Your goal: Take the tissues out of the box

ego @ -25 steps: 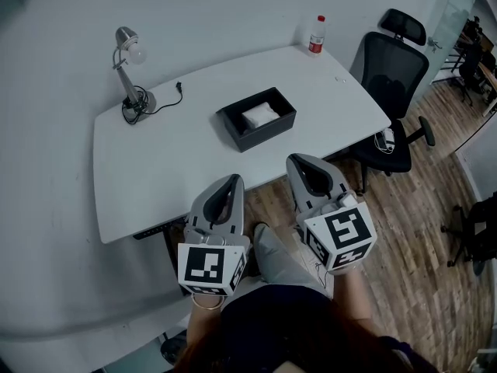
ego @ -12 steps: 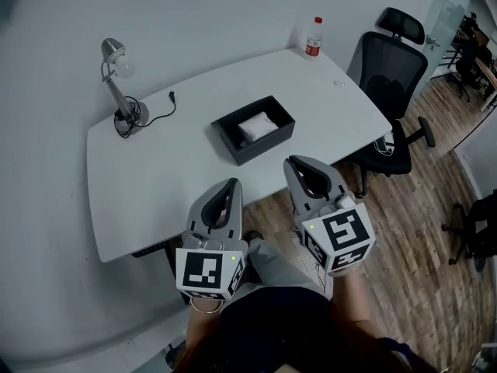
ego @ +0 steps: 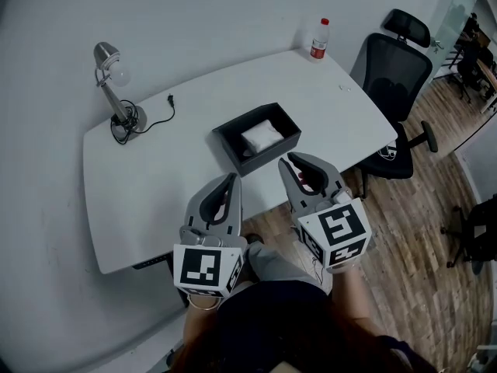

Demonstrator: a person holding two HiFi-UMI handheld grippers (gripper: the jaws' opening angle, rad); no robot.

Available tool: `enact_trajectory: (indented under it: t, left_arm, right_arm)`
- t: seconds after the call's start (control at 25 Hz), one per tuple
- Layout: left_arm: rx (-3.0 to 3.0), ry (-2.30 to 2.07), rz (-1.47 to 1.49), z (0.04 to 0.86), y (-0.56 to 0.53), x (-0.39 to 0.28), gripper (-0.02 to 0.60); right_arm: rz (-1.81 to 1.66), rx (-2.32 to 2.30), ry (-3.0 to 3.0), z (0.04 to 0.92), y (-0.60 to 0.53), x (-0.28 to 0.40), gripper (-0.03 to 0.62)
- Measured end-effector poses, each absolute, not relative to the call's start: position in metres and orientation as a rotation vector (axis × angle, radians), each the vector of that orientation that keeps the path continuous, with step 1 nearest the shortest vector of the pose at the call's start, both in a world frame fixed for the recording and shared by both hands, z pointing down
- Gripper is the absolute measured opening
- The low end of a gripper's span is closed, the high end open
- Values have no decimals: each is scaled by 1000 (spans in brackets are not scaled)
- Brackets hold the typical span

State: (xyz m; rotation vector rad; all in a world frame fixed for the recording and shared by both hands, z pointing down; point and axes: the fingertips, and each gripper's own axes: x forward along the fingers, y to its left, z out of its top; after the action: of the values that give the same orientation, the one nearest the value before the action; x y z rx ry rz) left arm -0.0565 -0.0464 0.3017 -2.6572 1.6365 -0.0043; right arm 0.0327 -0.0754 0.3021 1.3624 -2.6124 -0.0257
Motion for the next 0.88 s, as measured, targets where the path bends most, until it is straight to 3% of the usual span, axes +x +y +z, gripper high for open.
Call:
enact_trajectory:
  t: [0.88]
  left_arm:
    - [-2696, 1601, -32, 308, -120, -58, 25]
  right_arm:
    - [33, 1229, -2541, 336, -150, 13, 192]
